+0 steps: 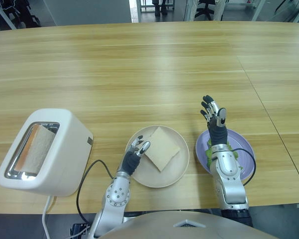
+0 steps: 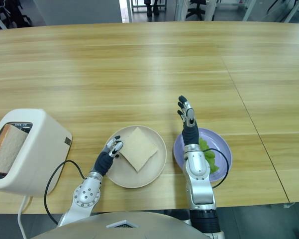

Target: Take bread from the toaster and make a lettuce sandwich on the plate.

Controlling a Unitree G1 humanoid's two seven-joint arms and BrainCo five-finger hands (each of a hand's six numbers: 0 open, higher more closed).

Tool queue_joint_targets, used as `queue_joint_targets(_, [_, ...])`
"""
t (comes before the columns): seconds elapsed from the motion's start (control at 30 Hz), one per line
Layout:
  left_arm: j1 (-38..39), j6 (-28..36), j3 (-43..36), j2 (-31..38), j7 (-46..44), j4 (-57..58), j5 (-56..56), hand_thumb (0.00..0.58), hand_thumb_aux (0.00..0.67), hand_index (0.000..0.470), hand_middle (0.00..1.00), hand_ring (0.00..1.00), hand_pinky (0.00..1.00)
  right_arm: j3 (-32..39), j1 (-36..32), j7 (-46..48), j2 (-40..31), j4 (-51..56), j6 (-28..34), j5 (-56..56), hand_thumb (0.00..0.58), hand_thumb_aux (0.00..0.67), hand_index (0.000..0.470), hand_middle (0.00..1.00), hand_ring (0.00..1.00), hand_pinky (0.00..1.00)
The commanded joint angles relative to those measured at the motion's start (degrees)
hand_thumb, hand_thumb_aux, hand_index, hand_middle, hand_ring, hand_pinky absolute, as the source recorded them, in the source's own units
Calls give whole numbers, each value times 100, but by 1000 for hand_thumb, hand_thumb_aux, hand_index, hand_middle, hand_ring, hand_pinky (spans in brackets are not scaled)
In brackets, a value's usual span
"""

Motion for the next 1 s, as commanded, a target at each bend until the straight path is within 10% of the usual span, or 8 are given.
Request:
queue_joint_targets(0.03, [-26,191,314,221,74,-236,345,0,0,0,0,0,0,-30,-56,22,-18,52,88,39,0,0,0,0,0,0])
queue_joint_targets(0.47, [6,732,375,263,-538,-2188,938,0,0,0,0,0,0,-23,-50,28,-41,115,59,17,0,0,0,0,0,0])
queue_joint_targets(1.0, [-368,-1567,718,-491,593,-95,-13,0,0,0,0,0,0,-356,-268,-179,-1544,368,234,-1466,0,0,0,0,0,0])
